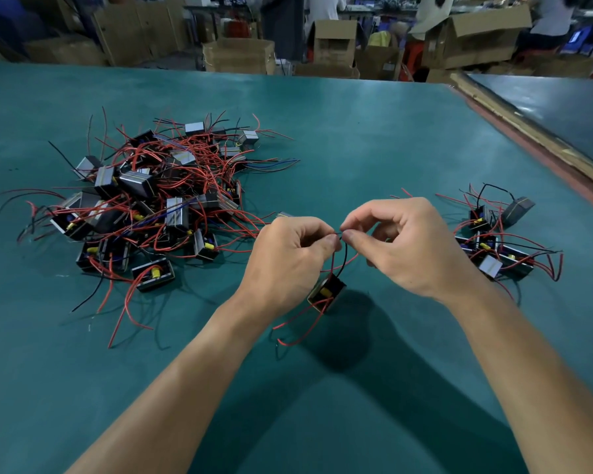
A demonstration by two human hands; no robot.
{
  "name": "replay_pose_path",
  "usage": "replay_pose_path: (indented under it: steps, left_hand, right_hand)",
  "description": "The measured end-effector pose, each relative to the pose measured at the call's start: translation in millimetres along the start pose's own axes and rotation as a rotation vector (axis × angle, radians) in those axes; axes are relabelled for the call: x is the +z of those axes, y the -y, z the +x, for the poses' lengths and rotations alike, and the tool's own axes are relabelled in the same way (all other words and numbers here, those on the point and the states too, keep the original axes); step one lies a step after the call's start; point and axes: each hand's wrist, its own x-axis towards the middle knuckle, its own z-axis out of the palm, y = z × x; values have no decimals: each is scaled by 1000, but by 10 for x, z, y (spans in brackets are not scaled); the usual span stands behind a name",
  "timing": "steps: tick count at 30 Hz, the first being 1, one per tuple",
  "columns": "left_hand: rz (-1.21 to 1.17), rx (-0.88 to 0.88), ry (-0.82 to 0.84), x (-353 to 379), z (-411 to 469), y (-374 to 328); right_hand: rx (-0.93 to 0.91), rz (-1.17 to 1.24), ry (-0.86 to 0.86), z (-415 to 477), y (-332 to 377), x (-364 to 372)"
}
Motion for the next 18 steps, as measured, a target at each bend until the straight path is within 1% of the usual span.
replay_pose_path:
  steps: [5, 9, 12, 15, 17, 18]
  left_hand:
    - [144, 159, -43, 34, -31, 11]
    - [304, 344, -68, 4, -24, 23]
    - [438, 439, -74, -1, -23, 27]
    - [497, 487, -82, 14, -37, 35]
    - [496, 487, -91, 26, -33, 45]
    - [474, 470, -95, 31, -28, 47]
  right_hand:
    - [73, -38, 107, 6, -46, 3]
    - [193, -11, 166, 12, -40, 29]
    - [363, 131, 196, 21, 0, 33]
    - [552, 295, 259, 29, 39, 18]
    - [617, 374, 296, 36, 44, -19]
    - [619, 395, 290, 40, 40, -35]
